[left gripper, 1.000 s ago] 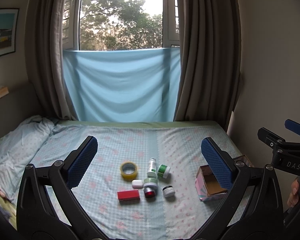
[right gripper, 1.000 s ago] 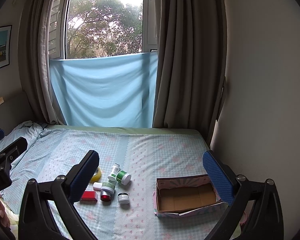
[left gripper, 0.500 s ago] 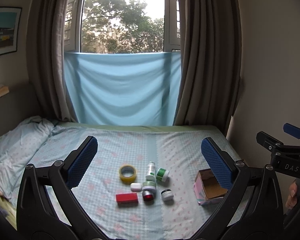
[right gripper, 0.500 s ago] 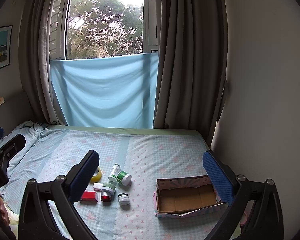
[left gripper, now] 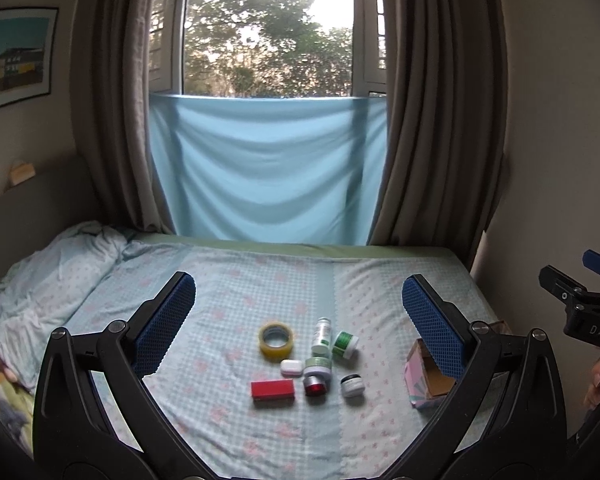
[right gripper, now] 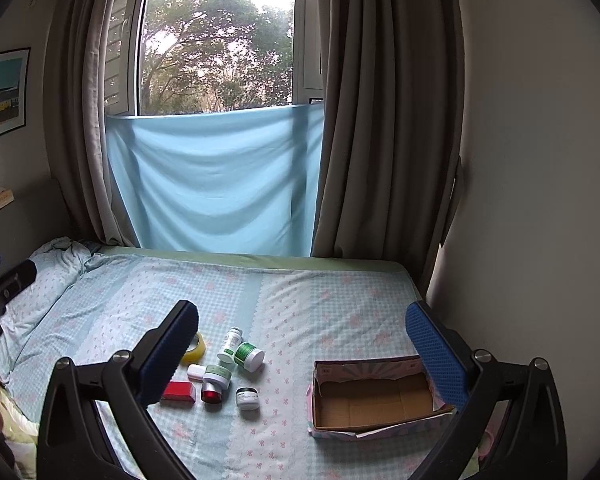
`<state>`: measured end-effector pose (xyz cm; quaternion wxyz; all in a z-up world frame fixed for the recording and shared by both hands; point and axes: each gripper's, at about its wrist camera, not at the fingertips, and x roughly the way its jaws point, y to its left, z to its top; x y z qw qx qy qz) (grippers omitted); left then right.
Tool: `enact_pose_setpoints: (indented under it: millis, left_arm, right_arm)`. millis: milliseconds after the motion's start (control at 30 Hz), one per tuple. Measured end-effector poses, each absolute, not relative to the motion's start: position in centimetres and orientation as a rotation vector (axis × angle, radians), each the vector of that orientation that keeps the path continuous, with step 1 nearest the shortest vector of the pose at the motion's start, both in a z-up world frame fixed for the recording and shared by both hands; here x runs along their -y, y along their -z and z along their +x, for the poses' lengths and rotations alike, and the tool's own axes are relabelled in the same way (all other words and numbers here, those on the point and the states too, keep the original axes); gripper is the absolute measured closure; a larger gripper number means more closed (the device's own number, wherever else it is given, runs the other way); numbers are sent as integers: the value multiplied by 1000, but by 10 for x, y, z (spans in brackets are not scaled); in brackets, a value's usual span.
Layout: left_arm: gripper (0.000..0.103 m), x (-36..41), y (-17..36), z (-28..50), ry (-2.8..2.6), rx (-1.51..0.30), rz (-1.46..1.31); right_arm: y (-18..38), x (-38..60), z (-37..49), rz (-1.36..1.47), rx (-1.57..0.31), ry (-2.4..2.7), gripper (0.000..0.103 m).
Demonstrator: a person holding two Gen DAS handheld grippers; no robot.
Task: Organize rigid objects
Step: 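Lower the left tool onto the red box while the right tool approaches the black-lidded jar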
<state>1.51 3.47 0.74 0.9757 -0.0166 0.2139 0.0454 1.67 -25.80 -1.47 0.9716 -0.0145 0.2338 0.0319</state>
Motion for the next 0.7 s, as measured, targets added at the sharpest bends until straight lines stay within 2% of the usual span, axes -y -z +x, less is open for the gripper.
enact_pose_setpoints:
  millis: [300, 500, 700]
  left_arm:
    - [1, -49, 27, 37, -60, -577, 68]
    - [1, -68, 71, 72, 23, -695, 139]
    - [1, -97, 127, 123, 181, -812, 233]
  right_arm:
    - [43, 251, 48, -48, -566, -169, 0]
    - [80, 230, 73, -80, -654, -162, 0]
    - [130, 191, 100, -137, -820, -158, 0]
